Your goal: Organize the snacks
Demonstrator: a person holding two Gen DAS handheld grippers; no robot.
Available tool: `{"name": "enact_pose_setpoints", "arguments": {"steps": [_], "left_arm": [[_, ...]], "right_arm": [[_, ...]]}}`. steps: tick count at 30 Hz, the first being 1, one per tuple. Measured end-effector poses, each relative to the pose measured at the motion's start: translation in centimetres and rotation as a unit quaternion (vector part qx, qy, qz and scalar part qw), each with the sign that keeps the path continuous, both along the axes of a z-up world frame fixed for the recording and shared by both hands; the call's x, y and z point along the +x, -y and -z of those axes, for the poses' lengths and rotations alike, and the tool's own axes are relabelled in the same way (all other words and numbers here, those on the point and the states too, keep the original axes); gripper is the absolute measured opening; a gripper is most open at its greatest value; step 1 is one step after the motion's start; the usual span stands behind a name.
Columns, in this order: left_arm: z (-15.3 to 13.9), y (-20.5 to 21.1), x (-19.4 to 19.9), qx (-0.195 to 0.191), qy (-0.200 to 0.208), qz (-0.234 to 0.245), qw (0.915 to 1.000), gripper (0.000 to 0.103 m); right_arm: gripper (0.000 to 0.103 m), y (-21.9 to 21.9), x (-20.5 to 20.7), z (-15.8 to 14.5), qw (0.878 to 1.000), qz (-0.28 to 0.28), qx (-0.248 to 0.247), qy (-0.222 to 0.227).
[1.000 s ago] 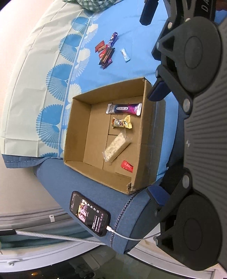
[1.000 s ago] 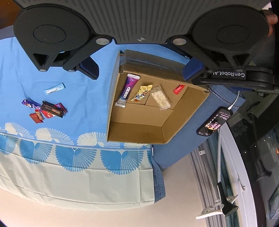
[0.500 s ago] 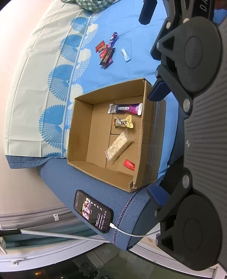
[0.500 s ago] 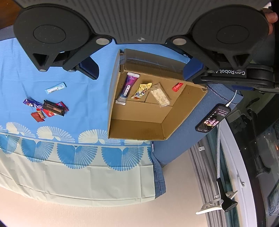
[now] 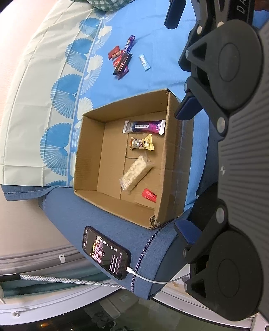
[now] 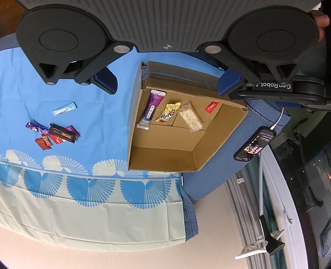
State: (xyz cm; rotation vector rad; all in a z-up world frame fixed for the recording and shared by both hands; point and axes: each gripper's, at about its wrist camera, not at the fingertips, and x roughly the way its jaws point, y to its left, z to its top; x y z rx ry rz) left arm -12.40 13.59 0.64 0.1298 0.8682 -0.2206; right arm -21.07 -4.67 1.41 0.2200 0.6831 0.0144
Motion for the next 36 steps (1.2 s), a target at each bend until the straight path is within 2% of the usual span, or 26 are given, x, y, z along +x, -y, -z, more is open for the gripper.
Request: {"name": "enact_pose_setpoints", "arguments": {"steps": [15,21,25,27,30,32,36], "left_arm": [[0.9,3.0,2.5,0.031,-0.016,0.014,0.9993,0.103],[0.5,7.4,4.3,0.046,-0.008,0.053,0.9975,0.103],[0.4,11.7,6.2,0.05,-0.003,0.091,0.9946,0.103],[0.4,14.6,7.3,0.057,0.006,0.12,0.9911,0.103],[0.8,19.7,8.9,0.066,0.014,0.179,0.9816,0.103],[1.4,23.2,10.1,0.075,0.018,0.217,0.9731,0.103],[3.9,31.2,12.8,0.105,0.038,0.296,0.9486,0.103]], "right_arm": [[0.102,2.6,1.8,2.0,0.999,0.016,0.032,-0.014],[0.102,6.5,2.3,2.7,0.998,0.054,0.035,-0.009],[0.102,10.7,2.5,3.5,0.995,0.096,0.034,-0.012],[0.102,13.4,2.6,4.1,0.992,0.122,0.033,-0.017],[0.102,17.7,3.0,5.0,0.987,0.155,0.026,-0.022],[0.102,20.8,3.4,5.7,0.984,0.175,0.014,-0.023],[0.102,27.9,5.5,7.3,0.977,0.209,-0.009,-0.024]]}}
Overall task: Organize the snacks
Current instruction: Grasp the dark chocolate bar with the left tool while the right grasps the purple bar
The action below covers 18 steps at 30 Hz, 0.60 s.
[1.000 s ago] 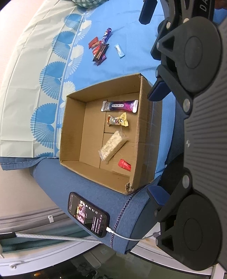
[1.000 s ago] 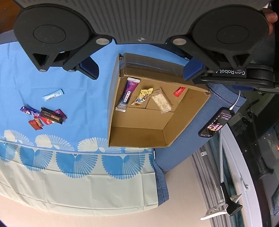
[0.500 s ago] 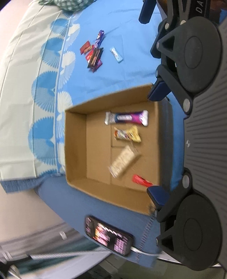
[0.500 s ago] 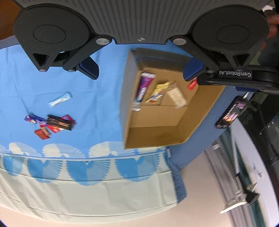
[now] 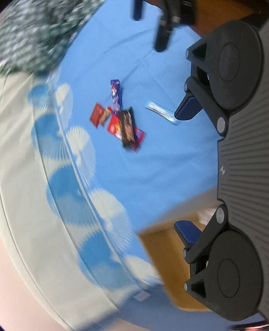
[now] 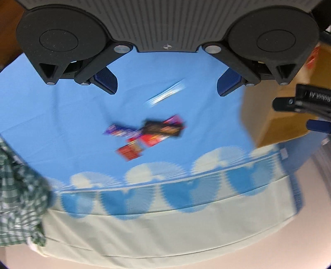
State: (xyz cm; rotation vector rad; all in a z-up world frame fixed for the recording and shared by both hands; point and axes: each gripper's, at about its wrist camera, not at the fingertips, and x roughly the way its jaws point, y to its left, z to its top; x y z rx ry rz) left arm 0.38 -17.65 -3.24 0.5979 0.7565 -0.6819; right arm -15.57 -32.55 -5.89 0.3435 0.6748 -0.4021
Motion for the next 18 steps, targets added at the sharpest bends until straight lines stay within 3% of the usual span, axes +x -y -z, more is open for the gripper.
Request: {"name": "enact_pose_setpoints", "arguments": {"steps": [6,12,18], "left_arm": [[7.2,10.5,4.5,0.042,0.007,0.109,0.9932,0.103],[13.9,17.8,8.3,0.091,0.009,0.204,0.9747,0.103],[17.9,22.0,10.7,0.112,-0.009,0.242,0.9639,0.103]], "right_arm": [[0.102,8.9,5.4,4.4,0.999,0.013,-0.024,-0.035],[0.102,14.5,12.5,9.7,0.993,-0.062,-0.071,-0.067],[0.102,16.6,16.8,13.5,0.984,-0.134,-0.087,-0.081]]}}
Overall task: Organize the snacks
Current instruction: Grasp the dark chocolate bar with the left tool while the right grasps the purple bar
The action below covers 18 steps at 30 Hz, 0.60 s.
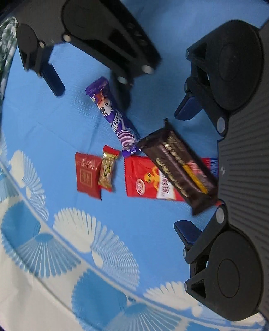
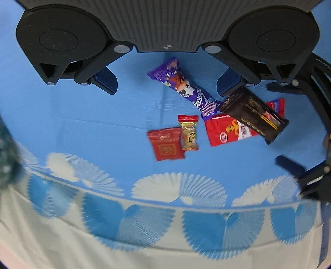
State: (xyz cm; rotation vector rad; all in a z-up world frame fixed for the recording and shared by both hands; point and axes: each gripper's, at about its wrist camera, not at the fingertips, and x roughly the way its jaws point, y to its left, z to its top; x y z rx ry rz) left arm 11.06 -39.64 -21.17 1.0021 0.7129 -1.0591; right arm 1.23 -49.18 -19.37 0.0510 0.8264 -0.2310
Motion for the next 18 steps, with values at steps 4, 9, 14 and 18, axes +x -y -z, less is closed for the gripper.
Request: {"name": "enact_pose_setpoints", "arguments": {"steps": [4,9,14,18], "left_arm": [[1.5,1.5,0.4,0.015,-0.003,0.026,0.9995,0.099],[1.0,1.3,0.8,-0.004,-0.07,0.025,0.9972,0.043],[0.1,-1.3,0.2,-0.025,-0.11,-0.03,0.9932,0.042],[-1.8,-4.9,-0.6,-0.055,-0.127,-0.106,0.9847,0.043]], "right_arm": [[0.101,0.4,1.3,1.7,1.0,-0.028,0.001,-0.008],[0.047,0.3,0.6,2.8,0.998,-0.056,0.016,0.004],[0.034,-1.0,-2.2,2.5,0.999,-0.046,0.023,0.007],[0.034,-2.8,-5.8,1.6,0.999,-0.011,0.036,0.03]]}}
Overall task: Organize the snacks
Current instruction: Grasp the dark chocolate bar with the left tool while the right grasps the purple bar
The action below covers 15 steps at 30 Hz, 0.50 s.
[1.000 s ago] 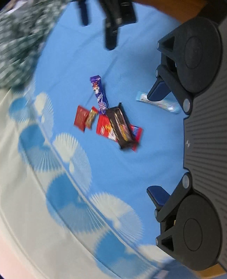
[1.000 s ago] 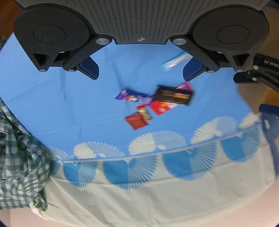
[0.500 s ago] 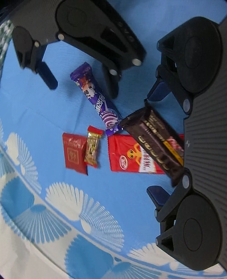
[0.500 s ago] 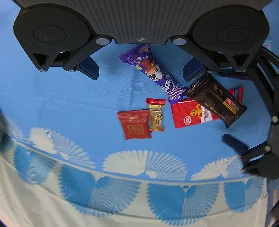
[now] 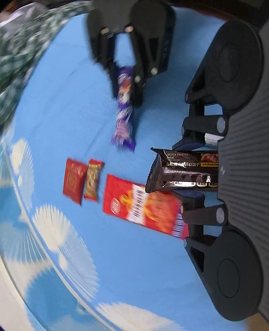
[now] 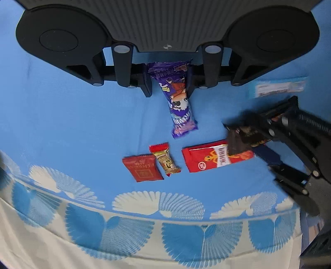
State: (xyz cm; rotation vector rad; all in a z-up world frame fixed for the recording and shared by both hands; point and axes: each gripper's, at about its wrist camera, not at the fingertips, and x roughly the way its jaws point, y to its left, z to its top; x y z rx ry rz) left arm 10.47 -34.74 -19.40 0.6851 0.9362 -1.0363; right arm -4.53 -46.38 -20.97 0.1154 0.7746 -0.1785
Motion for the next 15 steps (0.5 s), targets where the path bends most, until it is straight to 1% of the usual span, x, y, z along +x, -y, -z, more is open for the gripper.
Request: {"name": "enact_pose_setpoints", "arguments": {"steps": [3,4,5,7,9,11,13,15], "left_arm": [[-2.3,-3.0,-0.8,-0.027,-0.009,-0.06,0.9978,0.043],[-3.2,-4.1,-1.3,-0.035,-0.008,-0.082,0.996,0.043],[-4.1,-5.1,-1.8,-0.041,-0.004,-0.097,0.9945,0.043],[-5.7,-7.2,-2.9,-0.052,0.006,-0.124,0.9909,0.043],[-7.0,-9.0,-3.9,-0.055,0.007,-0.142,0.9884,0.043],[-7.8,-11.1,-4.8,-0.056,0.003,-0.161,0.9854,0.043],[-8.4,-12.7,-5.4,-0.055,0.001,-0.174,0.9832,0.043],[-9.0,-14.5,-6.1,-0.057,-0.003,-0.188,0.9805,0.043]], "right_arm": [[0.032,-1.4,-2.6,-1.4,0.999,0.041,0.022,0.025],[0.029,-1.9,-3.4,-2.0,0.997,0.055,0.031,0.037],[0.021,-2.4,-4.1,-2.6,0.996,0.067,0.041,0.05],[0.017,-3.5,-4.9,-3.7,0.994,0.082,0.047,0.063],[0.017,-4.7,-5.1,-4.2,0.995,0.082,0.035,0.051],[0.017,-5.3,-5.2,-4.0,0.994,0.098,0.019,0.036],[0.016,-5.2,-5.5,-3.3,0.993,0.117,0.025,0.02],[0.016,-5.0,-6.4,-3.0,0.989,0.139,0.047,0.015]]}}
